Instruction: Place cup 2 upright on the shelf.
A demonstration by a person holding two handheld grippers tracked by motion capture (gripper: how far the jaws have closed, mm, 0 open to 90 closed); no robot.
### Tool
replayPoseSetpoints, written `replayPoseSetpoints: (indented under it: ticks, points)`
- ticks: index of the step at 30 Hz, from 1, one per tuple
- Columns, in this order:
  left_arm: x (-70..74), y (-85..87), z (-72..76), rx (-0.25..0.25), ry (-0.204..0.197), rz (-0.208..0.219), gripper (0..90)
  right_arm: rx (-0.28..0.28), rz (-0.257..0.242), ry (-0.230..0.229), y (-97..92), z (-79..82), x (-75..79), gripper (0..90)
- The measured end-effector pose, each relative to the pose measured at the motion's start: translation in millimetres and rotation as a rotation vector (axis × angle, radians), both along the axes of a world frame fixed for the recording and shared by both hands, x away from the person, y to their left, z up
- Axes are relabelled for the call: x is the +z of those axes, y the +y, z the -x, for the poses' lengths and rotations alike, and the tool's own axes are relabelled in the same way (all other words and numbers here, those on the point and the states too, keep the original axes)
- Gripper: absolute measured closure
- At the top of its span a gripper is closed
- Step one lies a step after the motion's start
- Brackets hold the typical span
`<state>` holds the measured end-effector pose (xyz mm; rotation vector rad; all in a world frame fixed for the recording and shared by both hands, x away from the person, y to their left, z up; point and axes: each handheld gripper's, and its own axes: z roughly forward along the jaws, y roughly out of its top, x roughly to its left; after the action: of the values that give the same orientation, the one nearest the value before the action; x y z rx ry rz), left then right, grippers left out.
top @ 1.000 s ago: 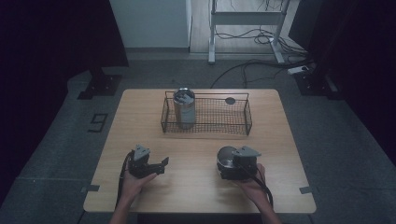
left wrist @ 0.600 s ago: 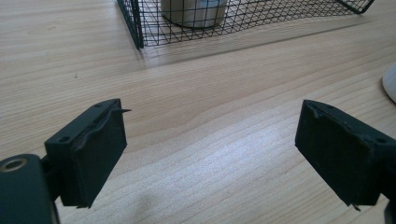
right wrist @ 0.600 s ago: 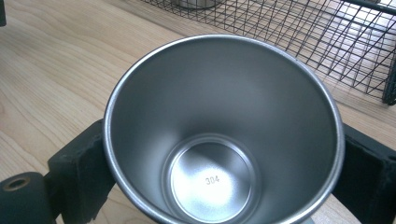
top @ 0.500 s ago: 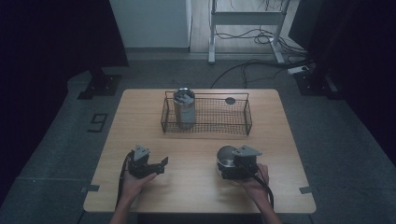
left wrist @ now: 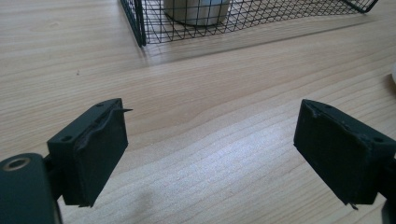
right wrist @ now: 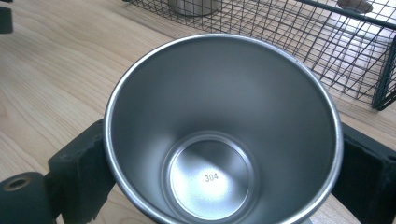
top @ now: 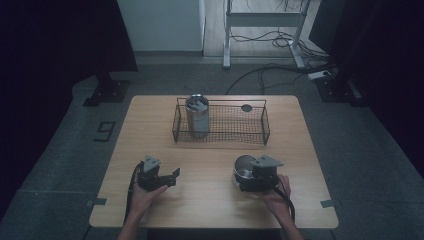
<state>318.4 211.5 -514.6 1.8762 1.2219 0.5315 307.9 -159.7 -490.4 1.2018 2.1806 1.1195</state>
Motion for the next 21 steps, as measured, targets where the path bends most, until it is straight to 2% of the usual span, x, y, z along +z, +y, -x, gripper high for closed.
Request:
replayPoseSetpoints:
  ticks: [15, 21]
  points:
    - [-3.9, -2.2, -1.2, -0.011, 0.017, -0.008, 9.9, -0.007, -0.025, -0.013, -4.1, 1.7, 5.8, 6.7]
    - [-7.9, -4.7, -2.6, -0.019, 0.039, -0.020, 9.9, 0.005, -0.020, -0.020, -1.3, 3.1, 6.9, 6.7]
